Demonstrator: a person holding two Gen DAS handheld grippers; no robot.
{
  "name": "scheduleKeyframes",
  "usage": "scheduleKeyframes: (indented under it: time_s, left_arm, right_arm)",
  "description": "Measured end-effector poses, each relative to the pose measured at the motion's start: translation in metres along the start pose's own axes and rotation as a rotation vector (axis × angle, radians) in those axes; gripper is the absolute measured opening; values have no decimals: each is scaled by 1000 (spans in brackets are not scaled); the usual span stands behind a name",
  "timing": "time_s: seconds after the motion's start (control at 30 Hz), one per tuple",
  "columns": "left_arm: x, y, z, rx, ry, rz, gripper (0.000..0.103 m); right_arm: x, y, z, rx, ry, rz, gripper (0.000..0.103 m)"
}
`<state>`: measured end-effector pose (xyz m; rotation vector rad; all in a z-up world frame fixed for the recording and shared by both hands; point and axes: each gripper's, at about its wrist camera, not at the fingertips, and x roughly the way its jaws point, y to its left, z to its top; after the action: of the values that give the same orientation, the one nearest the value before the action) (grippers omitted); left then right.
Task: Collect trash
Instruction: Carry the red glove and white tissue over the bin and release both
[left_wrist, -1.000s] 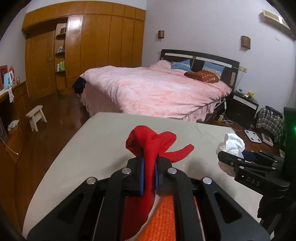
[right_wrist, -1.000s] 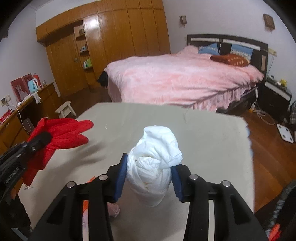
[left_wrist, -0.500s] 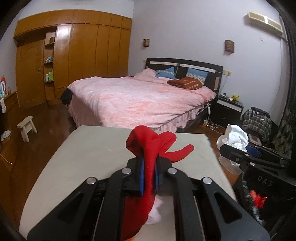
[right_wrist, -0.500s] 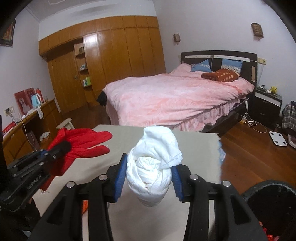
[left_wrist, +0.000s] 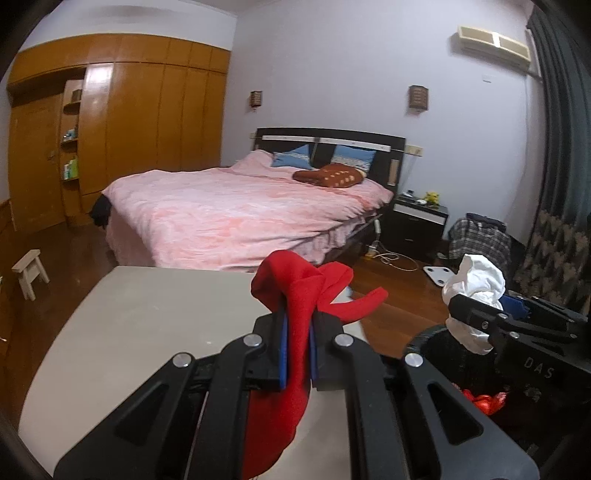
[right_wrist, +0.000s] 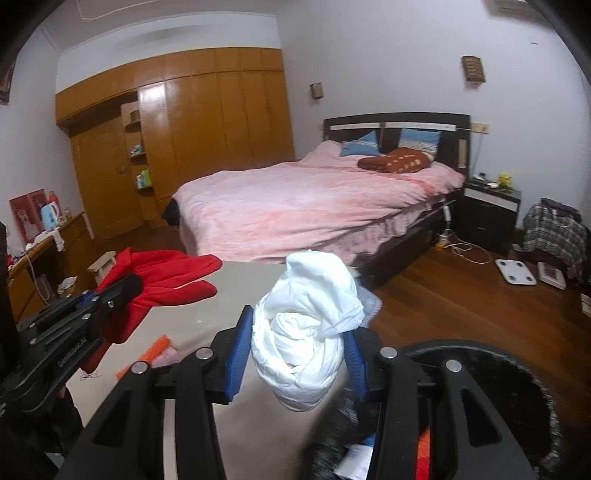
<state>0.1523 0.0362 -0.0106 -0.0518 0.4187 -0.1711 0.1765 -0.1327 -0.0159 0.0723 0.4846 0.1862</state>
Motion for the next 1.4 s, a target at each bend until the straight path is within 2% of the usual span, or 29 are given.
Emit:
scheduleKeyframes:
  time_s: [0.43, 0.77, 1.13, 1.27, 1.3, 1.33, 1.4]
  left_arm:
    - [-6, -91, -23, 97, 32, -164, 8]
    - [13, -151, -41, 151, 79, -290, 8]
    - [40, -205, -53, 185, 114, -393, 9]
    - [51, -213, -59, 193, 131, -419, 14]
    - [54, -215, -61, 197, 135, -424, 21]
    - [56, -215, -63, 199, 140, -428, 30]
    - [60, -211, -66, 192, 148, -424, 40]
  right_arm:
    - [-51, -72, -32, 48, 4, -169, 46]
    - [-77, -131, -55, 110, 19, -290, 46]
    - [-85, -166, -68, 146, 21, -350, 49]
    - [-80, -172, -73, 158, 30, -349, 50]
    - [-78, -173, -75, 163, 33, -348, 53]
    - [-78, -174, -77, 167, 36, -352, 61]
    - [-78, -176, -81, 168, 38, -364, 72]
